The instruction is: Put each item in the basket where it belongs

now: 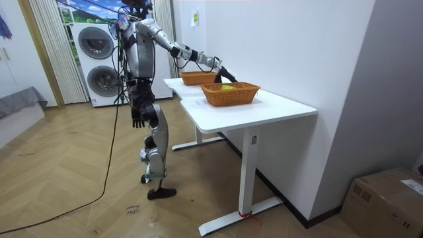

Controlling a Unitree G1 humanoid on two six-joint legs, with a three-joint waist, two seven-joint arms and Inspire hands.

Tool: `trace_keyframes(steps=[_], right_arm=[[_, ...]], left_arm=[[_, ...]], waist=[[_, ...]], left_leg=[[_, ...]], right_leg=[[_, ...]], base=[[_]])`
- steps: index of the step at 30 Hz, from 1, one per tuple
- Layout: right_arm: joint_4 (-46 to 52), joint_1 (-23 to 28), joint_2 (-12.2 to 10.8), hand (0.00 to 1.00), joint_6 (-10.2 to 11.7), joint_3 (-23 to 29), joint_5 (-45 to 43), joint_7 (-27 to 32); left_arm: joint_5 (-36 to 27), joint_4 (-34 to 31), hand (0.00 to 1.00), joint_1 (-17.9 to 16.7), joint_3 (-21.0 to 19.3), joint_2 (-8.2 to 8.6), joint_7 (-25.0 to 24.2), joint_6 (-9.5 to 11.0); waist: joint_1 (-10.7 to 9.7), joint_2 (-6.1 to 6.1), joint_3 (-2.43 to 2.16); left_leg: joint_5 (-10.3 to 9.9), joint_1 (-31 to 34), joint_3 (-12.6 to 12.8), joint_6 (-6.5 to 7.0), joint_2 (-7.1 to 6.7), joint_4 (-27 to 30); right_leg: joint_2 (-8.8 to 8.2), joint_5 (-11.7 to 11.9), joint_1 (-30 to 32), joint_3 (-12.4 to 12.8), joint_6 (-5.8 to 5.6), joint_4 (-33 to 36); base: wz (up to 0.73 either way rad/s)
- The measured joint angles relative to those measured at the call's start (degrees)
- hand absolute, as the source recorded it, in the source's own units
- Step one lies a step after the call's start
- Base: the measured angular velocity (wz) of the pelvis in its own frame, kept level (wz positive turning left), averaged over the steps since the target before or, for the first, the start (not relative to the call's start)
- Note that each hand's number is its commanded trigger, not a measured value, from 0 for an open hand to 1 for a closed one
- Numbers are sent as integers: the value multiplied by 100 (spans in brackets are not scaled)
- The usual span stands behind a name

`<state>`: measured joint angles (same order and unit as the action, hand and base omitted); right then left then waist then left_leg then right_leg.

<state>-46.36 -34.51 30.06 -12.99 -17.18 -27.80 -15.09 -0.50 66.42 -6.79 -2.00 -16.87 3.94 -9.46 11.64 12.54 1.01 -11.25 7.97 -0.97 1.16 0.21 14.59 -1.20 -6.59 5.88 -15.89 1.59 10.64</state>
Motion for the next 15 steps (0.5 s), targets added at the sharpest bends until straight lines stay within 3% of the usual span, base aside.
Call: trace_keyframes(steps=[15], right_arm=[[3,-8,0,0,-79,0,0,-8]], left_arm=[[-12,-1,0,70,8,0,50,-17]], waist=[[1,6,-4]], left_leg=[[0,24,-2,-1,1,4]], right_leg=[[2,1,8,-2,1,1]], base=[[0]])
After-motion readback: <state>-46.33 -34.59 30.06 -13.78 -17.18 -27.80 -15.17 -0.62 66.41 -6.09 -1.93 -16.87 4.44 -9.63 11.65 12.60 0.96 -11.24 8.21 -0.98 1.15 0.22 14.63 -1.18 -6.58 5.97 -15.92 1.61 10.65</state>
